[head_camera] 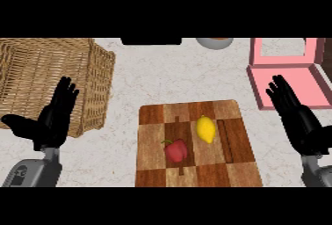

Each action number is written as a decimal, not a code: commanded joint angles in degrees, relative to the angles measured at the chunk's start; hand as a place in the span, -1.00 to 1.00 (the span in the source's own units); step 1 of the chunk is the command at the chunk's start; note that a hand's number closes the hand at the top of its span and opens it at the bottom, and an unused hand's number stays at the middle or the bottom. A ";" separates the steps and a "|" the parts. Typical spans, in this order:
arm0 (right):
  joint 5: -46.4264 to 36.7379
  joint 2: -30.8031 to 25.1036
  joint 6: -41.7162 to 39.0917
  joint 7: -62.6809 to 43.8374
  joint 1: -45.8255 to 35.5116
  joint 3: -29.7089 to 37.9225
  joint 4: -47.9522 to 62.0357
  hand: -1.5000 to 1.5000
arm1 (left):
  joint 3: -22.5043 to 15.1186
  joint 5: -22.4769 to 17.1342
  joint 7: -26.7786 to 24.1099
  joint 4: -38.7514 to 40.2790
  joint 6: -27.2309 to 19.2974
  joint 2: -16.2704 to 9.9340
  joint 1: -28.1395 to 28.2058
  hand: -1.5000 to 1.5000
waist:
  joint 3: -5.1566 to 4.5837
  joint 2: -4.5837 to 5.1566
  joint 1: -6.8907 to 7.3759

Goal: Pick the lemon from the cutting board and place it in the cardboard box

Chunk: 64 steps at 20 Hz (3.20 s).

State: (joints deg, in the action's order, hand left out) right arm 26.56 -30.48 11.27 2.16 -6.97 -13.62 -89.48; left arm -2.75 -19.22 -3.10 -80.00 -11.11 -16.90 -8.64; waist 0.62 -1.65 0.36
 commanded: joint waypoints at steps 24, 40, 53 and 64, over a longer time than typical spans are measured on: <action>-71.62 -8.49 13.28 -43.11 -1.20 -28.31 -7.78 -1.00 | -14.94 11.37 6.44 -6.35 6.55 -2.77 -4.32 0.00 | -1.46 0.22 -2.52; -78.21 21.44 -20.39 -83.25 -14.64 -32.97 -19.10 -1.00 | -14.87 13.02 7.68 -8.02 8.02 -1.64 -5.53 0.00 | -0.70 1.42 -0.13; -81.49 27.01 -19.60 -71.46 -12.96 -22.85 -2.80 -1.00 | -14.09 15.43 5.26 -5.12 9.27 1.35 -5.26 0.00 | -0.64 1.67 -0.41; -87.61 30.06 -20.89 -65.00 -9.90 -19.83 0.47 -1.00 | -10.06 16.71 7.66 -9.95 12.92 1.85 -2.20 0.00 | -0.63 1.61 -0.28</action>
State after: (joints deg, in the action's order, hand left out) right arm -59.70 -1.79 -7.55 -60.36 -17.90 -34.67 -89.92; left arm -14.42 -2.32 4.54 -88.88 0.20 -14.90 -12.27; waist 0.05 -0.11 0.10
